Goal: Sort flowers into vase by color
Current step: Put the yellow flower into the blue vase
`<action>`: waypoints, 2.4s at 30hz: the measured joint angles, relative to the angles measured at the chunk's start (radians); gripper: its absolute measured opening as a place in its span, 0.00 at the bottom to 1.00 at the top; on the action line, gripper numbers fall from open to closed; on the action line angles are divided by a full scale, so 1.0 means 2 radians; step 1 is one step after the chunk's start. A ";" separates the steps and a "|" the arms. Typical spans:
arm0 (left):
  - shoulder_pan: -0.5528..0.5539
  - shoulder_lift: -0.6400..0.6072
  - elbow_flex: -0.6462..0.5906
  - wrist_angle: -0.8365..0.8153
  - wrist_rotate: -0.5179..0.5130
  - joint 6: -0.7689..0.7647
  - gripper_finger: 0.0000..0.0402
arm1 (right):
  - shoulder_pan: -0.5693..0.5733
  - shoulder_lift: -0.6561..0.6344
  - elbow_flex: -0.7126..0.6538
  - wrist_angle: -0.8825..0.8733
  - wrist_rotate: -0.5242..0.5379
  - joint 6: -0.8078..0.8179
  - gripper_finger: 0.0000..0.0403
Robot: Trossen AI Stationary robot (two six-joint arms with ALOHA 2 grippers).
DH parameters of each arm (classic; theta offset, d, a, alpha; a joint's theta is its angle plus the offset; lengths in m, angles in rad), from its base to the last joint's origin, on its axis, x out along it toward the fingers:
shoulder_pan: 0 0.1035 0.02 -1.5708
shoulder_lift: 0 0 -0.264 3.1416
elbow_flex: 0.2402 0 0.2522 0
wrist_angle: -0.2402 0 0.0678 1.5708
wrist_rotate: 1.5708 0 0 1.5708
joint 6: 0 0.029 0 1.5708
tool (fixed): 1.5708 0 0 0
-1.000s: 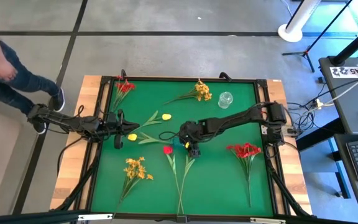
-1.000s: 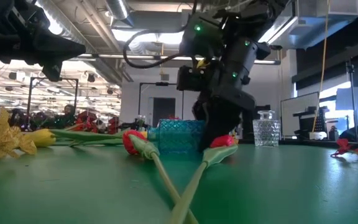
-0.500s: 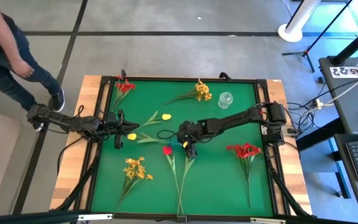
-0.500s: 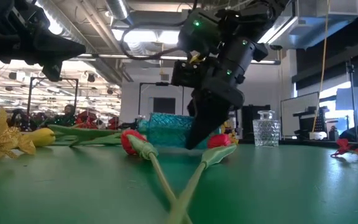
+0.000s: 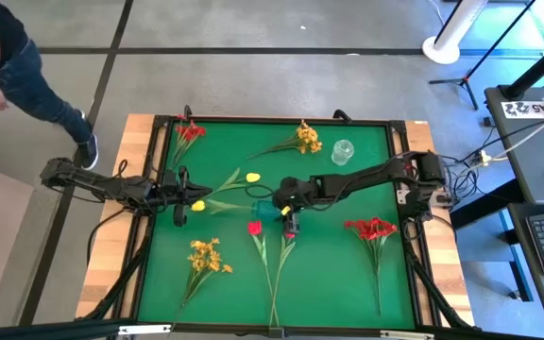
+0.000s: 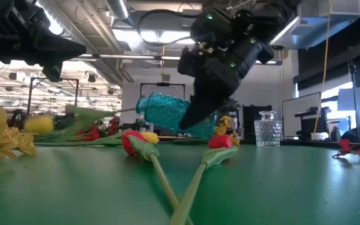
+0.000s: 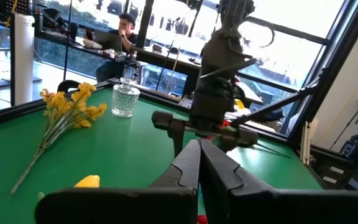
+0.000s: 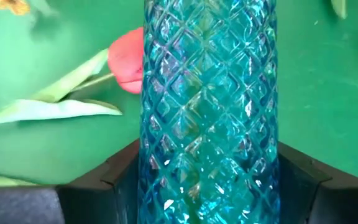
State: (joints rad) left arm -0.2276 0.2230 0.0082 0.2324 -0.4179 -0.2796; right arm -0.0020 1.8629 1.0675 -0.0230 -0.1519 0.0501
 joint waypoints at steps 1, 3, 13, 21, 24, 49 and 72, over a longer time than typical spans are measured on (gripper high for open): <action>0.000 0.000 0.000 0.000 0.000 0.000 0.00 | -0.001 -0.005 -0.016 0.019 -0.009 0.008 0.61; 0.000 0.000 0.000 0.000 0.000 0.000 0.00 | -0.007 -0.011 -0.047 0.064 -0.019 0.021 0.61; 0.000 0.000 0.000 -0.001 0.000 0.000 0.00 | -0.009 -0.025 -0.196 0.322 -0.048 0.088 0.61; 0.000 0.000 0.000 -0.001 0.000 0.000 0.00 | -0.009 -0.025 -0.261 0.545 -0.025 0.105 0.61; 0.000 0.000 0.000 0.000 0.000 0.000 0.00 | -0.009 -0.025 -0.270 0.553 -0.016 0.105 0.61; 0.000 0.000 0.000 0.000 0.000 0.000 0.00 | -0.008 -0.024 -0.288 0.754 0.014 0.072 0.61; 0.000 0.000 0.000 0.041 -0.031 -0.097 0.00 | -0.008 -0.024 -0.287 0.766 0.007 0.077 0.61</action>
State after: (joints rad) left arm -0.2268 0.2233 0.0082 0.3136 -0.4790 -0.4734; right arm -0.0185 1.8153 0.4927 1.5082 -0.1380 0.2031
